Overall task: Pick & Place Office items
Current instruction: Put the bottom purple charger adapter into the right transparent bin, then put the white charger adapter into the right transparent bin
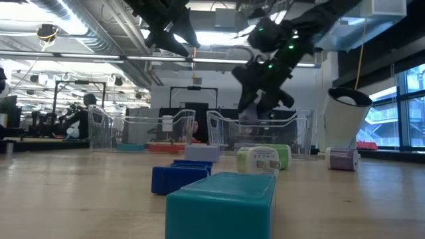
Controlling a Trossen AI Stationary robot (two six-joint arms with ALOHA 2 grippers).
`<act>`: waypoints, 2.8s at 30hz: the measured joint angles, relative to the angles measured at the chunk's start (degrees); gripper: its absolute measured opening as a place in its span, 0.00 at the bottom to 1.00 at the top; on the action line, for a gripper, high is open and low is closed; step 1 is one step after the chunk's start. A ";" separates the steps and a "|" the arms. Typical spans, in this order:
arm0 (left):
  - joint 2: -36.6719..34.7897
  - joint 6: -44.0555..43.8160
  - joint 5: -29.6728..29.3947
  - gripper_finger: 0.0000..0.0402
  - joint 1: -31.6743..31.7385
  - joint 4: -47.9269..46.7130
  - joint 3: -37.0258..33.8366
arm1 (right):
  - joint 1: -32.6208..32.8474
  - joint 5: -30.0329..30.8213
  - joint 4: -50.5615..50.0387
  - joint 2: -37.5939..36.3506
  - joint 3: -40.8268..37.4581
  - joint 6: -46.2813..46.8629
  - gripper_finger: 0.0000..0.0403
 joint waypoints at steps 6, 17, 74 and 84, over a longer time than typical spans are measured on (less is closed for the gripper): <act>0.00 0.00 0.06 0.69 0.01 0.00 0.00 | -0.64 0.80 -12.89 7.08 8.09 -0.03 0.56; 0.00 0.00 0.17 0.69 0.01 0.00 0.00 | -0.67 1.33 -13.77 9.66 8.67 0.38 0.56; -0.02 0.00 0.26 0.69 -0.01 -0.09 0.00 | 27.06 -22.48 -59.94 -20.62 -15.08 -14.62 0.76; 0.00 0.00 0.28 0.69 -0.01 0.00 0.02 | 27.28 -22.92 -52.81 -20.62 -22.20 -22.52 0.76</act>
